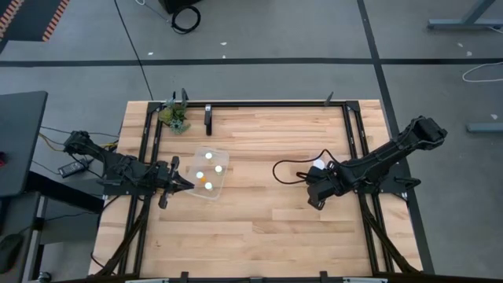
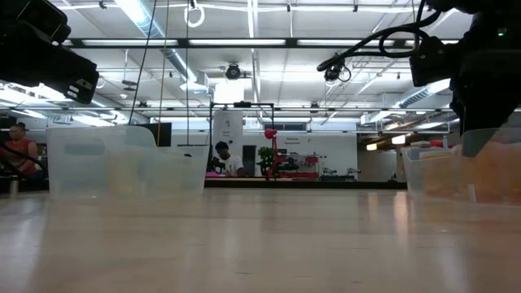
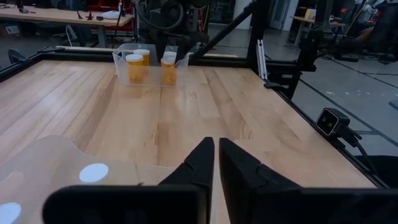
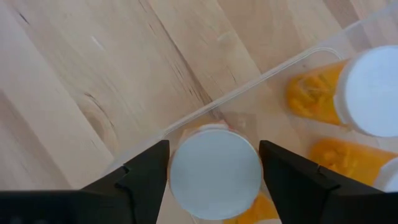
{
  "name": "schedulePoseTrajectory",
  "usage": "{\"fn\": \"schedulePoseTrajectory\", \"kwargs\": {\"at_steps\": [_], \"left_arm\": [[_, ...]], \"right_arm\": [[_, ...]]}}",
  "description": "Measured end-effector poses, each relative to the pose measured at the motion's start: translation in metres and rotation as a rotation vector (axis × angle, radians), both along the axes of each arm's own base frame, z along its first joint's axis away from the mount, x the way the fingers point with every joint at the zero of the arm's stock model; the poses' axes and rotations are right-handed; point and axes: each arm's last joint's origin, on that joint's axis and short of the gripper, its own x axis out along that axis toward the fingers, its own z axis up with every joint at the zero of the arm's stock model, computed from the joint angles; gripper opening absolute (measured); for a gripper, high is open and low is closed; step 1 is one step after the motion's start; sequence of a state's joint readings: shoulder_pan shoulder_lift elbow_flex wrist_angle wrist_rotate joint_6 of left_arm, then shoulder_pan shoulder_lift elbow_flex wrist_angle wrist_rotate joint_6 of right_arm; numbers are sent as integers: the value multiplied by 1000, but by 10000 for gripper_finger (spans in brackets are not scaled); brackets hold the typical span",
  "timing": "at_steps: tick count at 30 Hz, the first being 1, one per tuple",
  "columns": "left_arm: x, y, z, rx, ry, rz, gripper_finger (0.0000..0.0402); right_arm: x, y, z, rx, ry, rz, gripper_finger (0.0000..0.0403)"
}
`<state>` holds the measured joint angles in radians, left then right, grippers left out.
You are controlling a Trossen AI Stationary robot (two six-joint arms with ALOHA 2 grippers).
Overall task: Pick and place medicine bottles into bin by pill shape (circle, oval)
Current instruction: Put the orange capsule bottle into the right transparent bin, then return to Home Position
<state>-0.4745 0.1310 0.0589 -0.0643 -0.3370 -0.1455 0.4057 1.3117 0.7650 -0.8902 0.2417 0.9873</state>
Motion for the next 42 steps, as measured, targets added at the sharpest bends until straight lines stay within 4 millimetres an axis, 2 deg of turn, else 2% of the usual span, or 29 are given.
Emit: {"fn": "schedulePoseTrajectory", "kwargs": {"at_steps": [6,13,22,30,42], "left_arm": [[0,0,0,0,0,1,29],[0,0,0,0,0,0,38],[0,0,0,0,0,0,29],[0,0,0,0,0,0,36],[0,0,0,0,0,0,32]], "right_arm": [[0,0,1,-3,3,3,257],[0,-3,14,-3,-58,9,257],[-16,-16,45,-26,-243,-6,257],[-29,-24,64,-100,-385,14,257],[-21,-24,88,-199,-623,149,257]]}}
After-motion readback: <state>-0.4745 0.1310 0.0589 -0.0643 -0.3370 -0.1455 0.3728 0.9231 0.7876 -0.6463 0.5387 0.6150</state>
